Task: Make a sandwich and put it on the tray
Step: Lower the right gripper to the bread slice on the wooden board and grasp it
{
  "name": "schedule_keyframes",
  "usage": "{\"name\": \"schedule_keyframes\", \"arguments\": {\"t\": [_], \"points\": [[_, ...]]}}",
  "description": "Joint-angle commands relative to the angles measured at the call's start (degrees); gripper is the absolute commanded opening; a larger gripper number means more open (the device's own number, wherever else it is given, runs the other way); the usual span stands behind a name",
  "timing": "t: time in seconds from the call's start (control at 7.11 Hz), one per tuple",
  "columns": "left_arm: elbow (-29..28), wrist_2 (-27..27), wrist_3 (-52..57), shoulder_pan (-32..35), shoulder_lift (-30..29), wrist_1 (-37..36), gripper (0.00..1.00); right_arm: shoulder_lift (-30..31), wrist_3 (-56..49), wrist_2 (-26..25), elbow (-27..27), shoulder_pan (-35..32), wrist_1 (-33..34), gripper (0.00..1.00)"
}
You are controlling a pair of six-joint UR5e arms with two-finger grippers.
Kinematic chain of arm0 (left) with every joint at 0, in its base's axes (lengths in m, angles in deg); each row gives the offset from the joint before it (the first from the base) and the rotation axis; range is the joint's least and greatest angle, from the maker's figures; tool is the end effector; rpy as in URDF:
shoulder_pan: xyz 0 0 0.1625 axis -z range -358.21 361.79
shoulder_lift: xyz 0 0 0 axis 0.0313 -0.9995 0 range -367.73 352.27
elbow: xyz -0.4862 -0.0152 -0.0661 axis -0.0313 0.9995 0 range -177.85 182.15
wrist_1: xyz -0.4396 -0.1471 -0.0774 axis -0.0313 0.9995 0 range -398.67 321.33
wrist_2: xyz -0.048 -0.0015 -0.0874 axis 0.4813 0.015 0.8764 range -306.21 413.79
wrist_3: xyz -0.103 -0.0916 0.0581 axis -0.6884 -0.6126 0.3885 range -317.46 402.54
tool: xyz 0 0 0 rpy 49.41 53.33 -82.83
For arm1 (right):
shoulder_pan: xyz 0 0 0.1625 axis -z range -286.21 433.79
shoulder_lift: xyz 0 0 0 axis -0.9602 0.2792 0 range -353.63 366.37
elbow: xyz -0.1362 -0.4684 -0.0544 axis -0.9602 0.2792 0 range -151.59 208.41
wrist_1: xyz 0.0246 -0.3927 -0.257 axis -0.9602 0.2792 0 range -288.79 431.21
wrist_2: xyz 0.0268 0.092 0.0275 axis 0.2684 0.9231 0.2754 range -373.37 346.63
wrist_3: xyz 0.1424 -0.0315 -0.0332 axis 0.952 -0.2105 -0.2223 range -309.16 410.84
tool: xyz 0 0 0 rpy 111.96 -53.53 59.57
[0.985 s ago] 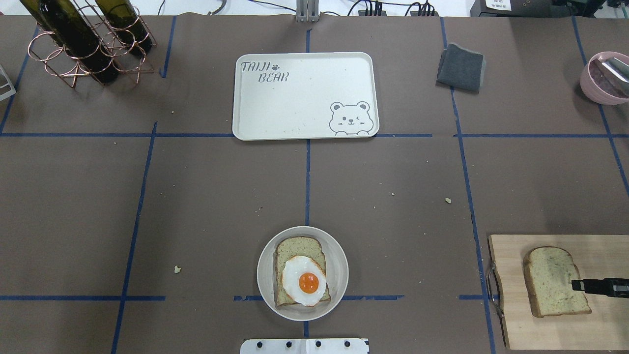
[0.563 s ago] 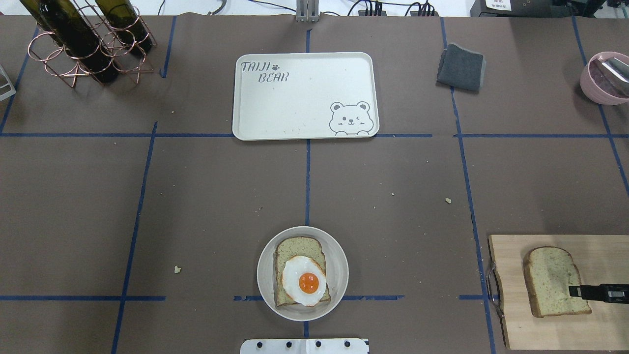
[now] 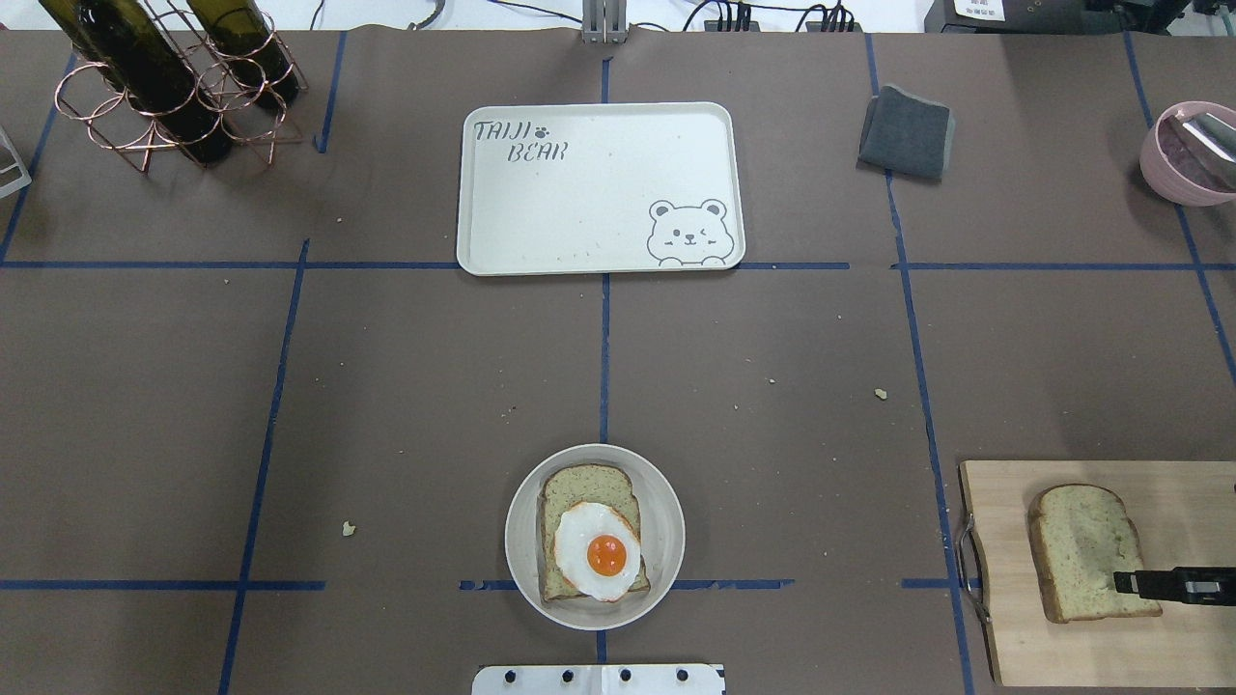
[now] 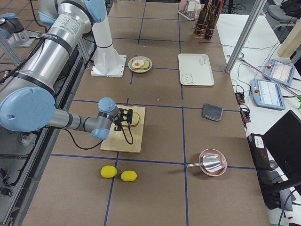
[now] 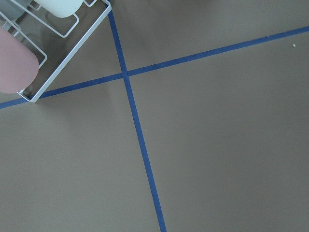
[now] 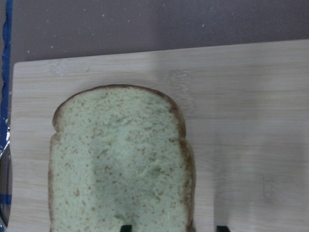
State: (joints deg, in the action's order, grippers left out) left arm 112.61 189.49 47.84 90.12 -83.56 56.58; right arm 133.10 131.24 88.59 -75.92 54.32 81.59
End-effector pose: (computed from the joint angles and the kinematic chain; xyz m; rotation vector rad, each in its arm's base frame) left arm -0.0132 -0.4469 0.6716 0.2159 0.7894 0.1954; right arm -0.2488 -0.1965 0.7231 0.0647 -1.0105 0.0530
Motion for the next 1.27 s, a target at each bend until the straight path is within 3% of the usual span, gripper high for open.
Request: {"name": "schedule_keyframes", "arguments": {"t": [0.0, 0.14, 0.84, 1.13], "points": [[0.0, 0.0, 0.0, 0.0, 0.0, 0.2, 1.00, 0.0, 0.0, 0.1, 0.0, 0.2, -0.3, 0.11], [0.0, 0.0, 0.0, 0.0, 0.0, 0.2, 1.00, 0.9, -0.2, 0.4, 0.1, 0.3, -3.1, 0.00], [-0.1, 0.0, 0.0, 0.0, 0.1, 0.1, 1.00, 3.3, -0.3, 3.2, -0.3, 0.0, -15.2, 0.00], [-0.2, 0.0, 0.0, 0.1, 0.2, -0.1, 1.00, 2.1, 0.1, 4.6, -5.1, -0.8, -15.6, 0.00]]}}
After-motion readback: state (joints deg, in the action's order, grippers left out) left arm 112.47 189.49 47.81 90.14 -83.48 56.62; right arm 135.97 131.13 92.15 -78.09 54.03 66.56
